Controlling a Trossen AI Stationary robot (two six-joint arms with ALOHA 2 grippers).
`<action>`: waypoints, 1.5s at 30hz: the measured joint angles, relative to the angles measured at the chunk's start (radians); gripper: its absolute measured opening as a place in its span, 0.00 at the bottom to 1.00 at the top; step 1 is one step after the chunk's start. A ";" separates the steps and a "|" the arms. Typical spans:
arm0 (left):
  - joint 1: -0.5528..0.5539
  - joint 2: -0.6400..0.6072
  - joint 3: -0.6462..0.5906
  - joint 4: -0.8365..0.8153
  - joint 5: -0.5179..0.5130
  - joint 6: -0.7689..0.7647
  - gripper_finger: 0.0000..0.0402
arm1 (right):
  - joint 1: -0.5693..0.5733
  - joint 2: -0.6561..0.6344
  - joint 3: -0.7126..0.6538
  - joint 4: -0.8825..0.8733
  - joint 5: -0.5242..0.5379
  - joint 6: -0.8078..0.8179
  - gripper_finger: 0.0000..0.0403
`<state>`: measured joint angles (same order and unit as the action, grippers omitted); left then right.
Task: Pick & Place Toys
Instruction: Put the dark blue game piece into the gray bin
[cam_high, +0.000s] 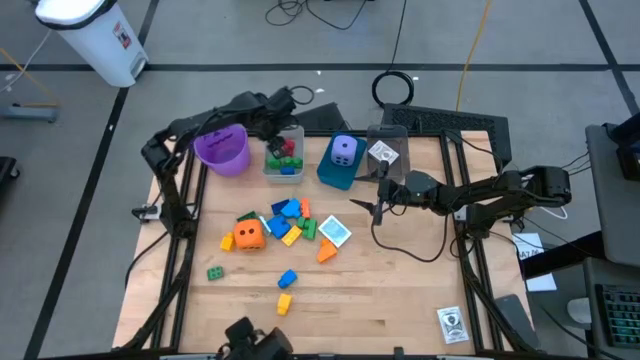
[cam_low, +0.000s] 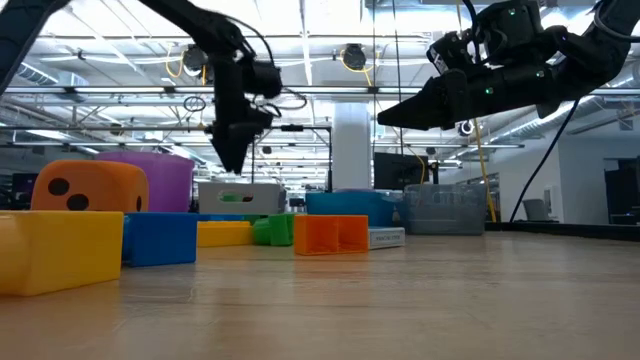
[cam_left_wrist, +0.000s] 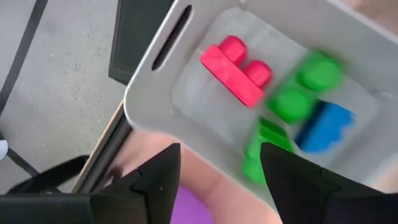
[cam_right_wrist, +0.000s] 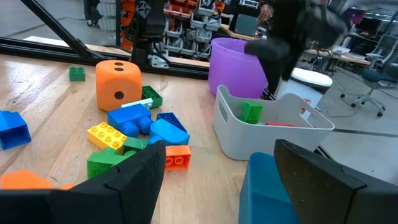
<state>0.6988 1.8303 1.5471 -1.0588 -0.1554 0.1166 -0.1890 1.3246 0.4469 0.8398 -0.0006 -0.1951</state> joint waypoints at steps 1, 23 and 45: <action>-0.008 -0.022 0.000 -0.022 0.005 -0.009 0.57 | 0.000 0.000 0.000 0.000 0.000 0.000 0.71; -0.382 -0.471 0.000 -0.354 0.017 -0.465 0.57 | 0.000 0.000 0.000 0.000 0.000 0.004 0.71; -0.758 -0.445 -0.419 0.215 -0.037 -0.626 0.57 | 0.001 0.000 0.000 0.012 -0.001 0.058 0.71</action>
<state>-0.0594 1.3856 1.1282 -0.8440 -0.1920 -0.5089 -0.1883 1.3243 0.4469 0.8519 -0.0012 -0.1375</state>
